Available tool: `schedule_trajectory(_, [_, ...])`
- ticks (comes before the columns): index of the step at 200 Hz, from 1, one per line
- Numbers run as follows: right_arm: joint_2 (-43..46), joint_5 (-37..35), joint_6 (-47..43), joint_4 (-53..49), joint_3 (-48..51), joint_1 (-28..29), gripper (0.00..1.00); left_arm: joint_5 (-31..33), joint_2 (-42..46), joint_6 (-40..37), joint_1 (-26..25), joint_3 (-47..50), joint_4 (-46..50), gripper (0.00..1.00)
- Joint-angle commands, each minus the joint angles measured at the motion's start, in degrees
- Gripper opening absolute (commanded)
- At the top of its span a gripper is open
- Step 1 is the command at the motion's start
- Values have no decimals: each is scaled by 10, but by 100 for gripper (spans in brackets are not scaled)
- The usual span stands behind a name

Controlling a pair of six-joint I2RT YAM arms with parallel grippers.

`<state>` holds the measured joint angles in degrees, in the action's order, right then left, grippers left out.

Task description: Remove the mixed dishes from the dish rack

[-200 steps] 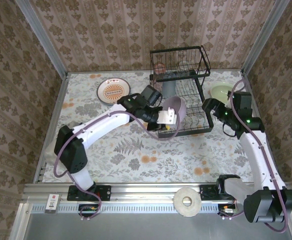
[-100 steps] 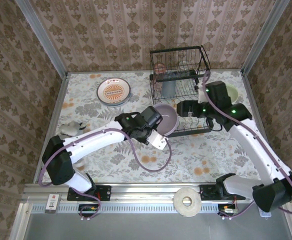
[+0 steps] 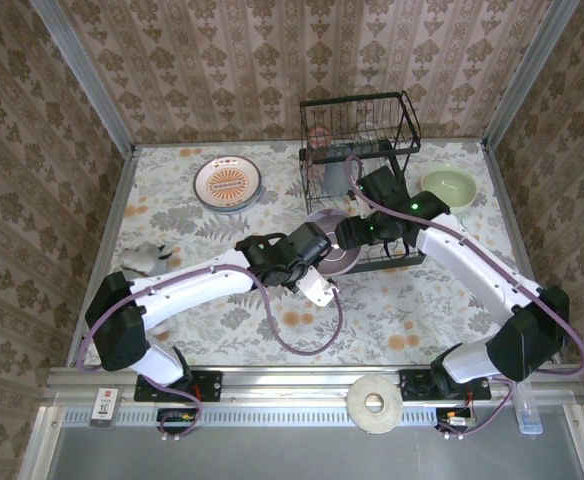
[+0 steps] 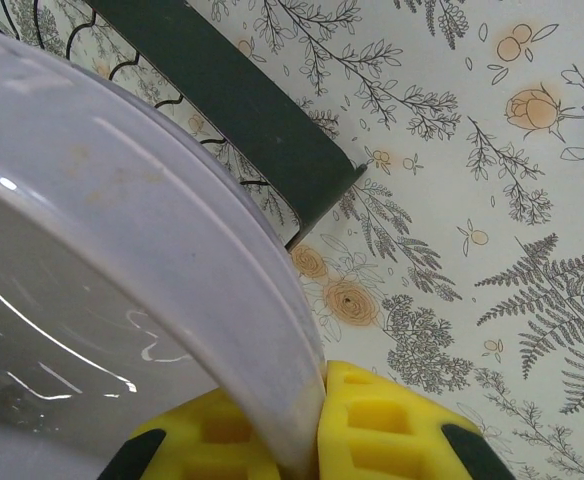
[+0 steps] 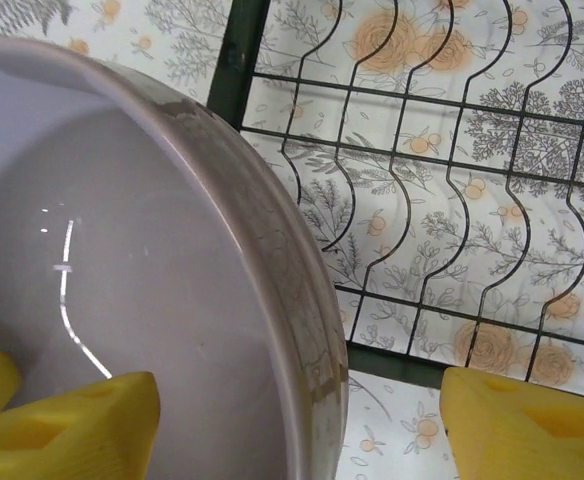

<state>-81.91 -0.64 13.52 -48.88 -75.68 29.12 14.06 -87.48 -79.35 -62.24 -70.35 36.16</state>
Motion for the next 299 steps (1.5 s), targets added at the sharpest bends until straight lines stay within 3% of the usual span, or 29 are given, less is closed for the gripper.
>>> schedule_trajectory(1, [-8, -45, 5, -26, -19, 9, 67, 27, 7, -8, -3, -12, -53, 0])
schedule_trajectory(55, [-26, -79, 15, -37, -21, 15, 46, 32, 2, -7, -4, -13, -57, 0])
schedule_trajectory(171, [-38, -84, 28, -46, -14, 21, 19, 52, -8, -12, -6, -12, -71, 0])
schedule_trajectory(210, [-35, -69, 31, -41, -6, 21, 0, 59, -9, -13, -6, -7, -84, 0])
schedule_trajectory(258, [-25, -66, 33, -31, -2, 18, 0, 64, -9, -14, -9, -3, -101, 0])
schedule_trajectory(268, [-24, -66, 33, -30, -4, 15, 0, 65, -9, -14, -10, -3, -104, 7])
schedule_trajectory(299, [-18, -71, 33, -27, -6, 5, 0, 66, -7, -15, -14, -4, -106, 47])
